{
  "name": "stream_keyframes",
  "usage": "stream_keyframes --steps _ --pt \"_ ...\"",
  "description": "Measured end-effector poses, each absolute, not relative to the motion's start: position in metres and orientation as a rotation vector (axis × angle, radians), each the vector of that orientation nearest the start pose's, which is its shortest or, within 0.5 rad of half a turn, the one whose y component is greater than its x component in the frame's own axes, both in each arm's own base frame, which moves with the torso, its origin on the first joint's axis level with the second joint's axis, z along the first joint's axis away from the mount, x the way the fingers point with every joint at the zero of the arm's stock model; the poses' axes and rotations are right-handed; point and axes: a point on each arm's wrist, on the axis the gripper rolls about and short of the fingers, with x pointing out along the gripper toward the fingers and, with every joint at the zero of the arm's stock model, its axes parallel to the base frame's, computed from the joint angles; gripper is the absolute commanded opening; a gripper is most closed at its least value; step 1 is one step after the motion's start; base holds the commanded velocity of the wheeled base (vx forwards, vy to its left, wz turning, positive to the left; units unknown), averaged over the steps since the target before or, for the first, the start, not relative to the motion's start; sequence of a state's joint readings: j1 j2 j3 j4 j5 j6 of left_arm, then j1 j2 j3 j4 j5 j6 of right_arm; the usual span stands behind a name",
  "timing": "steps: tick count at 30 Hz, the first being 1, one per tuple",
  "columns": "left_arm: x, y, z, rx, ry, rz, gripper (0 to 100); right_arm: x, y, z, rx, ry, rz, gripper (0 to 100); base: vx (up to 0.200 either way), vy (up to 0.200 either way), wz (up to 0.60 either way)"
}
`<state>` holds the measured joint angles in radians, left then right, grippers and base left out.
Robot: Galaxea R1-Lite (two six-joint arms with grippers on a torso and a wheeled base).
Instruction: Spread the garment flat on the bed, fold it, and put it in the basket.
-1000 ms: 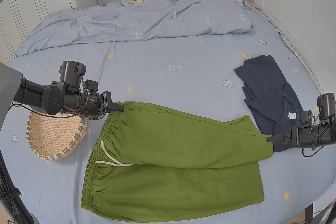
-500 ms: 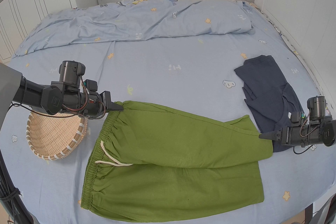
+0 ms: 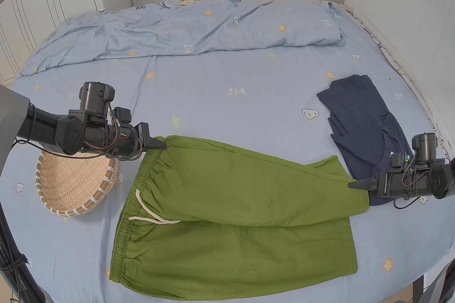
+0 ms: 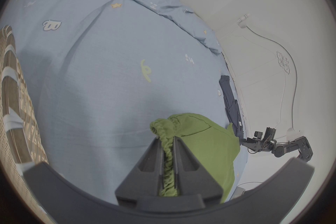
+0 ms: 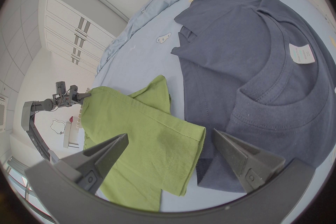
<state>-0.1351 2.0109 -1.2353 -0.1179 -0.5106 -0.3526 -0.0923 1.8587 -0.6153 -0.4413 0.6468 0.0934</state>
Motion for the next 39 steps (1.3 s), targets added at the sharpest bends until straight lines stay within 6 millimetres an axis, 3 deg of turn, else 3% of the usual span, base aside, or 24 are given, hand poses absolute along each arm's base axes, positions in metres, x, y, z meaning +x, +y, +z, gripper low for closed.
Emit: stream_keyframes --steps 1,23,28,39 --pt "0.379 -0.063 0.142 -0.453 0.763 -0.502 0 0.281 -0.012 0.075 0.381 0.785 0.49 0 0.0 0.0 0.0" --pt "0.379 -0.059 0.143 -0.454 0.756 -0.494 0 0.288 -0.013 0.074 0.379 0.748 0.484 0 0.0 0.0 0.0" --pt "0.38 -0.055 0.145 -0.455 0.745 -0.483 0 0.294 -0.009 0.094 0.391 0.696 0.486 0 0.0 0.0 0.0" --pt "0.379 -0.038 0.153 -0.468 0.709 -0.444 0 0.329 0.015 0.176 0.33 0.54 0.521 0 0.0 0.0 0.0"
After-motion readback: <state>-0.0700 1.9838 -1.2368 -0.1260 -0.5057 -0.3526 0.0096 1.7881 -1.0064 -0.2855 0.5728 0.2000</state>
